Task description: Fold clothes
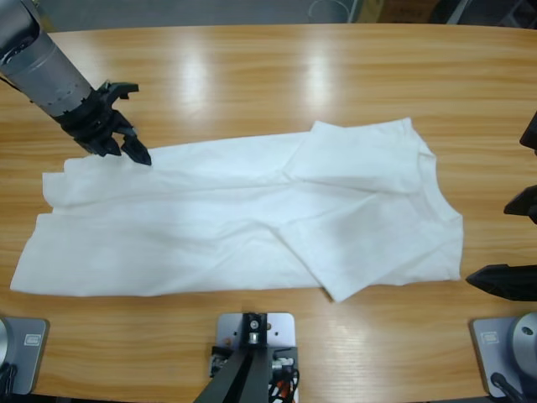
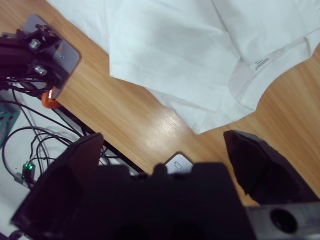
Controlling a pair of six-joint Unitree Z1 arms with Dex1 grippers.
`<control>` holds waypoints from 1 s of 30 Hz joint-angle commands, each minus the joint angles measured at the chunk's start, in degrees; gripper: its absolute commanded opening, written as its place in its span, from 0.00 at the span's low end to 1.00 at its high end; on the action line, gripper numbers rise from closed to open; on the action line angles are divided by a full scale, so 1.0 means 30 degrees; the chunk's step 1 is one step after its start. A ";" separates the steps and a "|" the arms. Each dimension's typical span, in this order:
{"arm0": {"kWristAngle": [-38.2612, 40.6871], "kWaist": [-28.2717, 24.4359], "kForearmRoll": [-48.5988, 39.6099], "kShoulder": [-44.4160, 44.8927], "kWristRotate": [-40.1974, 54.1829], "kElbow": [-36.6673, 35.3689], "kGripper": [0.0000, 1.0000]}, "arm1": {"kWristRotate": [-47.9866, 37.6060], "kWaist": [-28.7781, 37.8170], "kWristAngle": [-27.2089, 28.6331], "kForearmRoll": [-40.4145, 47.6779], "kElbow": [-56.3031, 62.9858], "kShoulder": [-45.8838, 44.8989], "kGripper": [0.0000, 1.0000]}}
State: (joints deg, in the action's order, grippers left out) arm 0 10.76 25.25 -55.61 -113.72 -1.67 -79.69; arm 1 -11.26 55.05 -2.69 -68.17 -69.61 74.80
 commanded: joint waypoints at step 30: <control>-0.0042 0.1762 0.1662 -0.2055 -0.0995 0.1369 0.75 | -0.0202 -0.0214 -0.0157 0.0002 0.0703 0.0356 1.00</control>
State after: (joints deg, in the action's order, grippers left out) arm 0 10.75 29.84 -51.17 -117.76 -4.08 -77.99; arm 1 -11.26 55.05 -2.71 -68.04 -68.76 74.74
